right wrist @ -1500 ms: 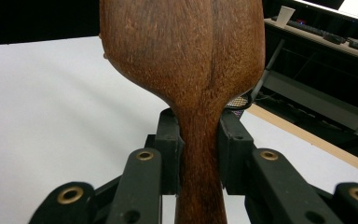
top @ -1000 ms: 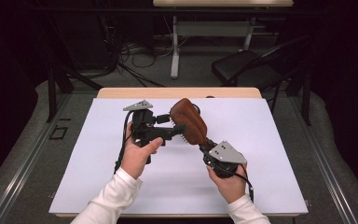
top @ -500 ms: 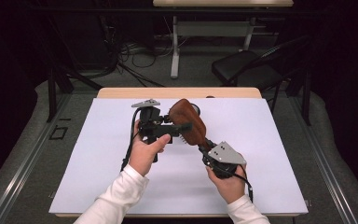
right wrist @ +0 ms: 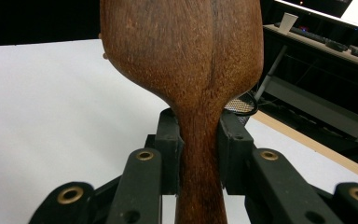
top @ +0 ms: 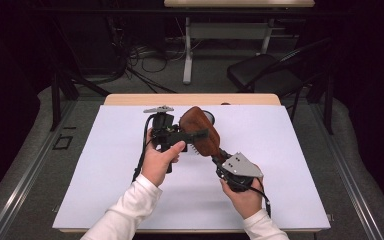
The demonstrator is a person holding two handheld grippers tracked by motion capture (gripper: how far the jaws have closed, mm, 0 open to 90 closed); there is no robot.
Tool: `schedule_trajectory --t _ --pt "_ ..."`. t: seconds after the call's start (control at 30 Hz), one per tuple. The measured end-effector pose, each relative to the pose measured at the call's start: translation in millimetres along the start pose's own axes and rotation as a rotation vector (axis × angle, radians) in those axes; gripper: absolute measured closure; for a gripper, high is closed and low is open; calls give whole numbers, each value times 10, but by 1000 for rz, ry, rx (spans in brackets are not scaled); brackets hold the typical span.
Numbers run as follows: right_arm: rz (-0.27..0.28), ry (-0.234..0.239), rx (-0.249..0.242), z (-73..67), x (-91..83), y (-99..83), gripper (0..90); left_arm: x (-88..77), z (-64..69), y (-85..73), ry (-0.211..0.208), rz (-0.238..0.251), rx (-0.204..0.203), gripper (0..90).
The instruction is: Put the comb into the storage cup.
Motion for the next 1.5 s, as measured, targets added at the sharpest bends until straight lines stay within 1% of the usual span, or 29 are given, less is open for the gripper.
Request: schedule_trajectory --t 0.13,0.27,0.3,0.43,0.5,0.6,0.67,0.73,0.83,0.87,1.1,1.23,1.37,1.43,1.5 --pt "1 2 -6 -6 -1 1 731 15 -3 11 0 3 -1 157" --pt "1 1 -6 -10 -1 0 731 19 -7 22 -9 10 -12 161" --pt "0 1 -6 -11 -1 1 730 21 -6 25 -15 13 -13 173" --pt "6 1 -5 -12 -4 6 731 26 -8 25 -13 16 -16 214" --pt "7 -1 -4 -8 -7 6 731 33 -6 21 -20 14 -27 227" --pt "8 -3 -6 -11 -6 6 731 37 -2 17 -8 23 -36 240" --pt "11 -2 -4 -14 -8 9 731 34 -4 15 0 24 -38 264" --pt "13 -3 -2 -11 -11 10 731 26 -2 13 14 28 -41 306" --pt "15 -2 -2 -5 -18 13 731 23 -10 19 0 28 -47 318" --pt "15 -4 -3 -5 -18 13 731 24 -11 21 -5 29 -55 318" --pt "14 0 -5 -22 -11 14 731 41 -35 20 -6 23 -69 329" --pt "16 -1 -4 -21 -13 14 731 51 -32 15 -13 16 -64 336" --pt "15 0 -2 -14 -15 11 731 50 -31 16 -21 20 -66 341" --pt "17 -1 -3 -15 -17 12 731 46 -32 20 -25 27 -75 345" --pt "18 0 -2 -15 -17 13 731 40 -37 18 -23 32 -76 364"
Point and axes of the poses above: each handheld gripper's, and its own axes: x roughly forward along the jaws, y roughly out of its top, z roughly to its right, the point moved 6 cm from there along x, roughly forward along the jaws, and after that the axes turned 8 degrees about -z, right-handed, at the moved point
